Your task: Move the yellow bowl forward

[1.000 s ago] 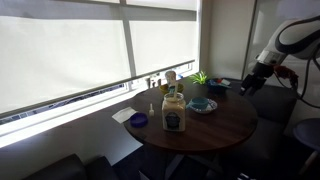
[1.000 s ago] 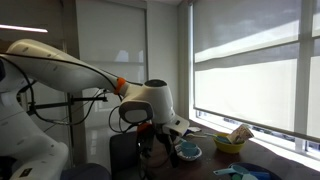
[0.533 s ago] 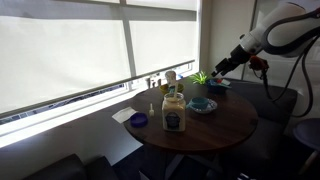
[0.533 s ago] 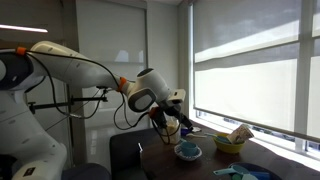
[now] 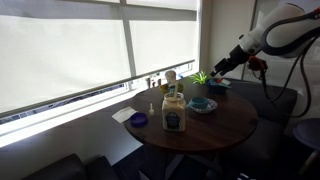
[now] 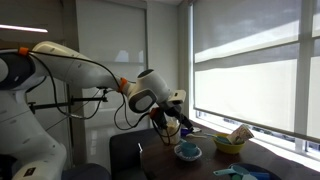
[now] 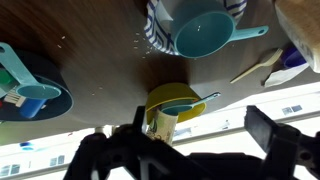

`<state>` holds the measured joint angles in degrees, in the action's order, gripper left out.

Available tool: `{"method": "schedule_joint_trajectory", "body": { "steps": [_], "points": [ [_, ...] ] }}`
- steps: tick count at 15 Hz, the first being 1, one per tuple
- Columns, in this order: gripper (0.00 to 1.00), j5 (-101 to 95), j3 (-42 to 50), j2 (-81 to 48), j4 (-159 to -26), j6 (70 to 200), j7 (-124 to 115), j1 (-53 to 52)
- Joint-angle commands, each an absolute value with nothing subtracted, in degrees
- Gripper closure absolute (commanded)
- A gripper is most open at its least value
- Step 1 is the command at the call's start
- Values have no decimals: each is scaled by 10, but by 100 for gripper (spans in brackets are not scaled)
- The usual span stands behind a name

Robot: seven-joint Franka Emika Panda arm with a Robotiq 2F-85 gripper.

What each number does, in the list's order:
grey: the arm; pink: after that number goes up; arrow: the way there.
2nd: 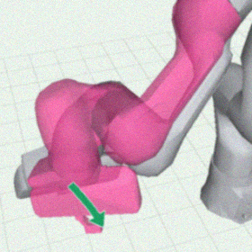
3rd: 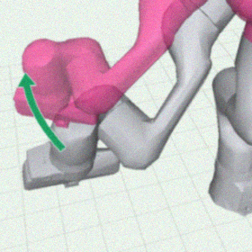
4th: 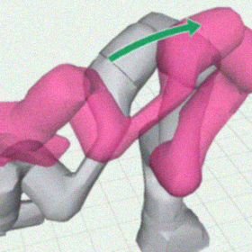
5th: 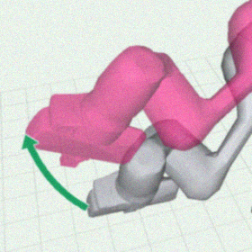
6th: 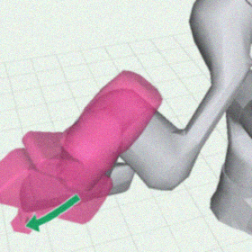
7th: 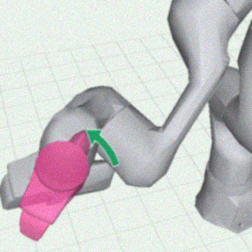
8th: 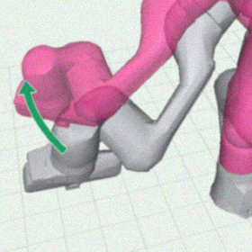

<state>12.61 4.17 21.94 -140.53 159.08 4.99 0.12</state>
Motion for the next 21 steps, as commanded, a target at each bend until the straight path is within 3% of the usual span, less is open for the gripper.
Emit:
{"method": "schedule_joint_trajectory", "body": {
  "steps": [1,14,21],
  "points": [
    [0,126,49,217,-1407,1598,38,-7],
    [0,95,40,97,-1261,1539,-26,8],
    [0,108,42,101,-1272,1550,-10,5]
  ]
}}
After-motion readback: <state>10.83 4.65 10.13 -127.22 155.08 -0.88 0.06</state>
